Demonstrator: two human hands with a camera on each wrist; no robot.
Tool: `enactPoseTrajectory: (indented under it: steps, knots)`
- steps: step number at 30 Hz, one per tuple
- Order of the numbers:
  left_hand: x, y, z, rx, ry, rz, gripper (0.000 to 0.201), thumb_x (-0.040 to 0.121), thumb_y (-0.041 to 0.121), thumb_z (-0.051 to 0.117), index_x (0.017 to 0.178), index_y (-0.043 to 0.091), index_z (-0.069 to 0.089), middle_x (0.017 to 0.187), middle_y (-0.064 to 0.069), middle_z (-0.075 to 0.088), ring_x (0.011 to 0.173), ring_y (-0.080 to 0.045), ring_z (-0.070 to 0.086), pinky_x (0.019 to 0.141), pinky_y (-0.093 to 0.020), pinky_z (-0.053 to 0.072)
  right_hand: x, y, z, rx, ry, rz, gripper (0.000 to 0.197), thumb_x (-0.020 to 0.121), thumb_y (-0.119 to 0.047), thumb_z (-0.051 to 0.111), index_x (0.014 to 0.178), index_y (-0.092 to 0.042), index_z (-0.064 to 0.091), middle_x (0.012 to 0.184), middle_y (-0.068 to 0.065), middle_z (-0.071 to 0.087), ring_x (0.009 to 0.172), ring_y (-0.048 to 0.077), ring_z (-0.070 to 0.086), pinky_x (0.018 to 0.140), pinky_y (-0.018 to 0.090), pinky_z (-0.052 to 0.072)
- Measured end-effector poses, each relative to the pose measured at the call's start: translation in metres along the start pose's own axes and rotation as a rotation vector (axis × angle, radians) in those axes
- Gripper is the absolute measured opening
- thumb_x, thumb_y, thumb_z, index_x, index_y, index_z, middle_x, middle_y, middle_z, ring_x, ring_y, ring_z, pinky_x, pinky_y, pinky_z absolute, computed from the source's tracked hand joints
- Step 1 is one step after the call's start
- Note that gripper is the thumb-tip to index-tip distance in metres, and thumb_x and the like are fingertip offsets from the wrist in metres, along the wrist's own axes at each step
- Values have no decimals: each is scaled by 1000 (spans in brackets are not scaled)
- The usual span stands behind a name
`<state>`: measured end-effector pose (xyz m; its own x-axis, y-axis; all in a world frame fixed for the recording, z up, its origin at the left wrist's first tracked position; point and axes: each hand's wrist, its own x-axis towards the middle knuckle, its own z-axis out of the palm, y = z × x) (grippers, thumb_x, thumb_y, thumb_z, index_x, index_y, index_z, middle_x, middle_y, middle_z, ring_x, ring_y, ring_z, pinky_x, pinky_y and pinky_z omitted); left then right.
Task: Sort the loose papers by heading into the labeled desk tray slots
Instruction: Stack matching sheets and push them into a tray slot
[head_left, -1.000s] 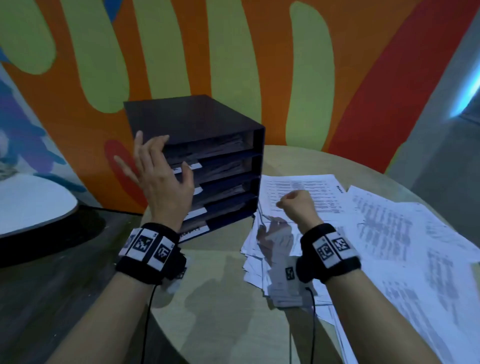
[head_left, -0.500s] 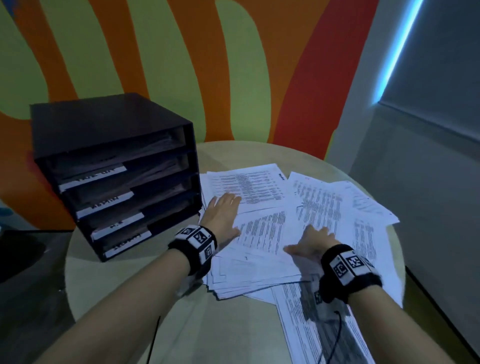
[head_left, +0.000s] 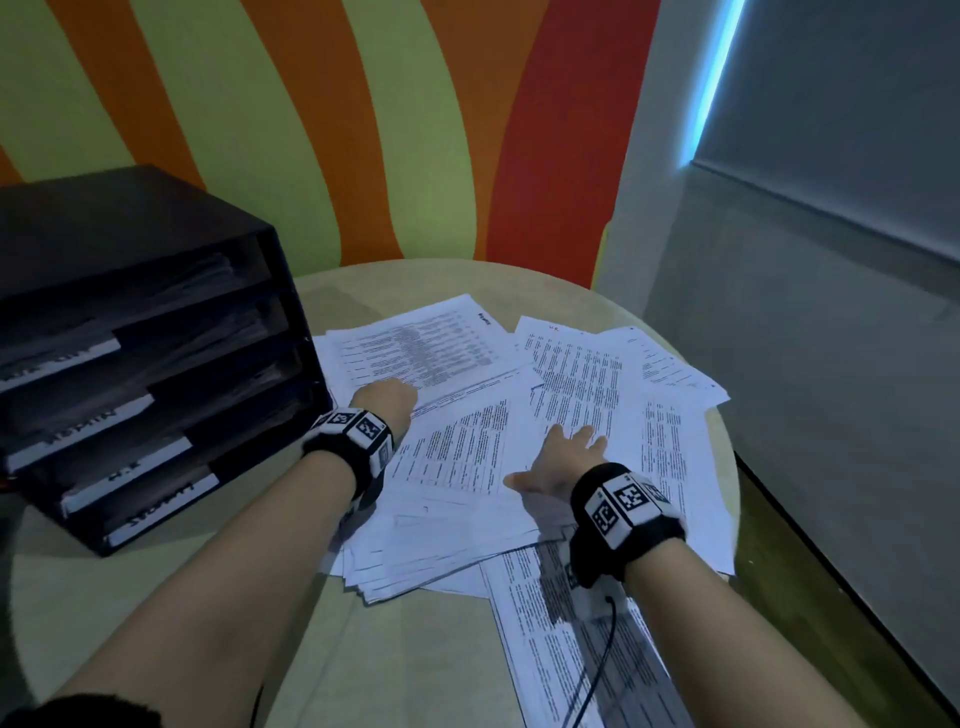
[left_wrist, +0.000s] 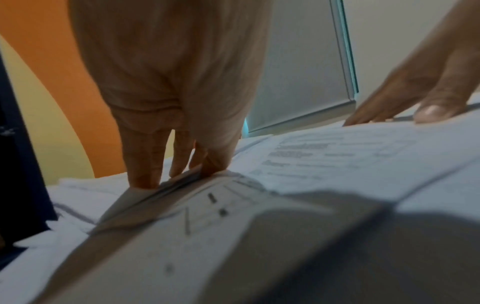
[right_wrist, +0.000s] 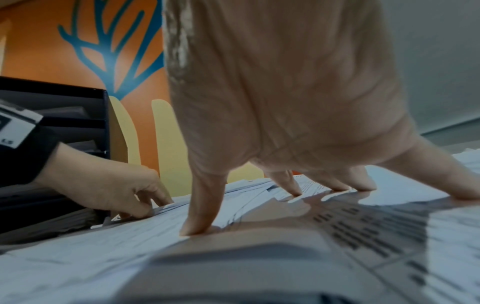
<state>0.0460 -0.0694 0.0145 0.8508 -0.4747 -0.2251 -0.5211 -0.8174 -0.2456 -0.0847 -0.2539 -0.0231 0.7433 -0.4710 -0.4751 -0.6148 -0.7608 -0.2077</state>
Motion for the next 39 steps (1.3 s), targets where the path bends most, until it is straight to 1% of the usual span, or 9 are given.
enactPoseTrajectory:
  steps: [6,10,15,18,22,27,33,37,39]
  knots:
    - [-12,18,-16,135,52,67,9,89,5,54,92,6,62,75,-4,56,77,-26,60,70,-35,55,2,0,-1,37,-8,-6,111,74,-67,65,153,-13,9,159,22,-7,146,44,-8,111,66,17]
    - [-41,46,-26,-27,149,145,9,87,0,54,84,6,60,78,-8,59,76,-28,60,64,-33,46,0,9,-21,387,59,-59,69,93,-59,46,111,6,57,132,20,47,129,26,39,110,49,30]
    - [-74,92,-28,-504,105,501,14,82,2,52,72,3,62,67,-11,59,61,-22,51,57,-29,36,-10,25,-45,1133,154,10,67,91,-51,58,128,4,52,125,20,60,101,29,60,72,31,44]
    - [-84,108,-30,-799,-78,634,12,89,9,61,84,1,69,72,-3,65,58,-7,56,60,-25,46,-17,32,-45,1232,193,125,55,83,-12,73,123,5,39,91,21,59,64,29,65,49,26,43]
    - [-75,92,-29,-988,-15,469,30,90,32,68,108,9,67,105,-4,70,96,-12,66,86,-31,52,-8,55,-37,1128,289,145,40,74,14,69,105,4,47,93,17,55,85,27,52,60,31,41]
    - [-50,38,-19,-1033,207,-44,91,83,40,74,152,12,21,155,-11,29,141,-29,30,114,-46,31,-15,71,-38,1167,330,-61,12,83,12,59,91,3,63,85,18,62,64,30,54,55,30,41]
    - [-53,27,-11,-1625,18,33,42,91,15,66,129,0,54,113,-8,64,96,-21,63,74,-22,50,-26,62,-47,1326,261,-226,23,85,-2,67,106,6,64,98,11,69,83,32,63,69,38,46]
    - [-46,34,-12,-1711,74,15,27,96,12,56,119,0,61,112,-7,66,101,-27,62,96,-40,48,-23,59,-49,1276,97,-146,46,69,-12,85,107,0,61,107,15,70,99,38,66,84,45,51]
    - [-40,32,-11,-1685,83,4,13,97,18,54,95,10,63,86,3,64,80,-21,56,80,-42,55,-21,64,-49,1213,121,-83,32,67,-1,81,92,5,62,94,23,70,94,42,67,77,42,49]
